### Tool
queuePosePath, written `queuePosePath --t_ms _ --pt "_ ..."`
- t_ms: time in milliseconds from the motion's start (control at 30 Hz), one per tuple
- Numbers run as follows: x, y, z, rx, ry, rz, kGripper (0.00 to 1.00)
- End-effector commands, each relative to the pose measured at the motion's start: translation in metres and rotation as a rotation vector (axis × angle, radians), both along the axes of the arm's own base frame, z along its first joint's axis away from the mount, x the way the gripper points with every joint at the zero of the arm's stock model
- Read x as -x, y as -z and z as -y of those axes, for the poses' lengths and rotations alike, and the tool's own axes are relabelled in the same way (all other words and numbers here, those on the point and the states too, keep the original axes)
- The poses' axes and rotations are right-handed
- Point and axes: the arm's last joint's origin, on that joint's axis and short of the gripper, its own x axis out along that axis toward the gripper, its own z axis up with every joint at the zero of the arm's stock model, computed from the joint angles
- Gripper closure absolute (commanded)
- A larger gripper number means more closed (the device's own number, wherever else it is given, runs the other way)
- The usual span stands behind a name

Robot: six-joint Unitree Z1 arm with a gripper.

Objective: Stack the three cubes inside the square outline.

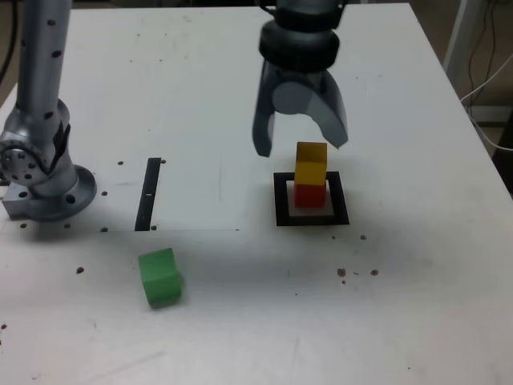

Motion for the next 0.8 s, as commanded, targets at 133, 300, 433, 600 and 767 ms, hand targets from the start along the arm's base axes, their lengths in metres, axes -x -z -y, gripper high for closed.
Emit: queuePosePath --t_ms 133,300,433,600,767 --pt "0.024 -0.019 0.009 -0.024 0.035 0.041 0.00" --pt "0.047 -0.017 0.018 -0.010 0.067 0.049 0.00" --pt "0.071 -0.009 0.026 0.017 0.084 0.051 0.00" --pt "0.097 -0.007 0.036 0.013 0.067 0.038 0.00" --pt "0.116 -0.002 0.047 0.002 0.044 0.016 0.00"
